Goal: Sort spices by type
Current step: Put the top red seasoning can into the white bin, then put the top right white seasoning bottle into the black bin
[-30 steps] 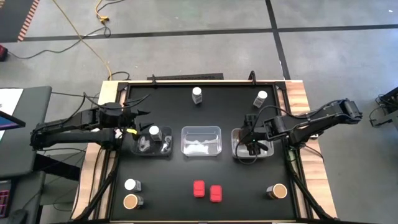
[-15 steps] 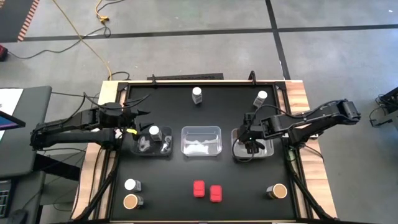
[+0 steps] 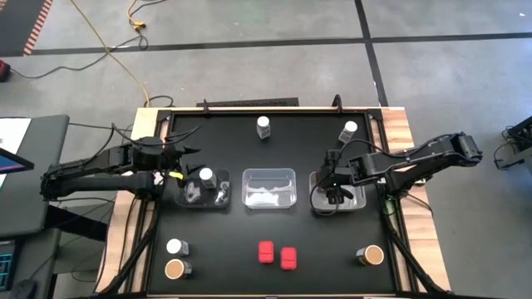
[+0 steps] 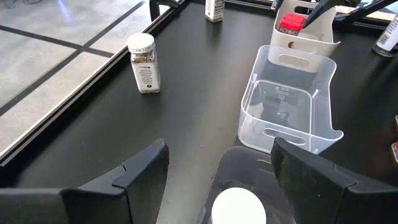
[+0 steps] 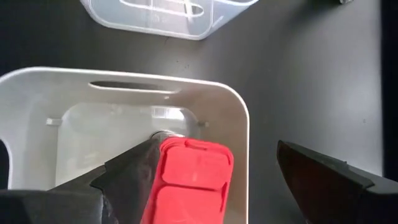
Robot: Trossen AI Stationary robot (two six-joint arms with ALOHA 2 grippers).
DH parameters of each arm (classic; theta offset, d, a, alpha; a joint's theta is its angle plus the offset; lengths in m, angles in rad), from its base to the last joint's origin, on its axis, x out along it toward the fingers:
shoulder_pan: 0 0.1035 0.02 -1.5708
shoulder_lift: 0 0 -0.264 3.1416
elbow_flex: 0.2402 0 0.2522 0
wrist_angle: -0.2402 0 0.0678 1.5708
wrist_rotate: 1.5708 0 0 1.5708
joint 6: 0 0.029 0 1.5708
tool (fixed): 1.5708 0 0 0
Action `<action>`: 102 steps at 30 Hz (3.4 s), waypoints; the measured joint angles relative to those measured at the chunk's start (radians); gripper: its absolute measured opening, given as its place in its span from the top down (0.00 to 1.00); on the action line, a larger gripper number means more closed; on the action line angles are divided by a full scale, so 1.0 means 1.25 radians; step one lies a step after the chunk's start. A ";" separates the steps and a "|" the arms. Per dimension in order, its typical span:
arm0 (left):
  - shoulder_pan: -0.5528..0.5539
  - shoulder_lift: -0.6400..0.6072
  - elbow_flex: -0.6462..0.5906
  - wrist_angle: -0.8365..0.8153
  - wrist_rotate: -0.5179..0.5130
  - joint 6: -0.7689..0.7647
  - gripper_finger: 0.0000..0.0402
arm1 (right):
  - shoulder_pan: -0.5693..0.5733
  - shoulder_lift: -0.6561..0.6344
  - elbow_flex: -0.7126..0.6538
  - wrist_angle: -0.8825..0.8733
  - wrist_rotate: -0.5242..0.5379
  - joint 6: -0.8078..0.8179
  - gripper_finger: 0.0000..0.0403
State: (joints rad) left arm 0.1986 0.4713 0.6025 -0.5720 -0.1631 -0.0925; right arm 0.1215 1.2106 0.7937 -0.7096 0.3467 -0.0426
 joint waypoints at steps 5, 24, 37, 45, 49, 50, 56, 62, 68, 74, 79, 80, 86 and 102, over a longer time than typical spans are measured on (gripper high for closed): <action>0.000 0.000 0.000 0.000 0.000 -0.001 0.33 | 0.000 0.000 0.025 -0.044 0.000 -0.002 0.09; 0.000 0.000 0.000 0.000 0.001 -0.005 0.33 | 0.041 0.000 0.120 -0.229 -0.002 0.161 0.09; 0.000 0.000 0.000 -0.008 0.001 -0.005 0.33 | 0.079 -0.002 0.059 -0.246 0.024 0.175 0.09; 0.000 0.000 0.000 -0.012 0.001 -0.006 0.33 | 0.079 -0.001 0.029 -0.228 0.028 0.175 0.09; 0.000 0.000 0.000 -0.012 0.001 -0.007 0.33 | 0.079 -0.001 0.029 -0.227 0.030 0.175 0.09; 0.000 0.000 0.000 -0.012 0.001 -0.007 0.33 | 0.079 -0.001 0.029 -0.228 0.031 0.175 0.09; 0.000 0.000 0.000 -0.012 0.001 -0.007 0.33 | 0.079 -0.001 0.029 -0.231 0.042 0.175 0.09; 0.000 0.000 0.000 -0.012 0.001 -0.007 0.33 | 0.079 -0.001 0.029 -0.232 0.046 0.175 0.09; 0.000 0.000 0.000 -0.012 0.001 -0.007 0.33 | 0.079 -0.001 0.029 -0.234 0.071 0.188 0.09; 0.000 0.000 0.000 -0.012 0.001 -0.007 0.33 | 0.079 -0.006 0.029 -0.247 0.071 0.202 0.09; 0.000 0.000 0.000 -0.011 0.001 -0.007 0.33 | 0.079 -0.013 0.030 -0.262 0.070 0.204 0.09; 0.000 0.000 0.000 -0.011 0.001 -0.007 0.33 | 0.079 -0.013 0.030 -0.265 0.070 0.204 0.09; 0.000 0.000 0.000 -0.011 0.001 -0.007 0.33 | 0.079 -0.017 0.030 -0.263 0.061 0.206 0.09; 0.000 0.000 0.000 -0.011 0.001 -0.007 0.33 | 0.021 -0.101 0.159 -0.352 0.064 0.246 0.09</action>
State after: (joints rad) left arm 0.1989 0.4709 0.6025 -0.5857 -0.1616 -0.1017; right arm 0.1478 1.0843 0.9928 -1.1497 0.4264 0.2649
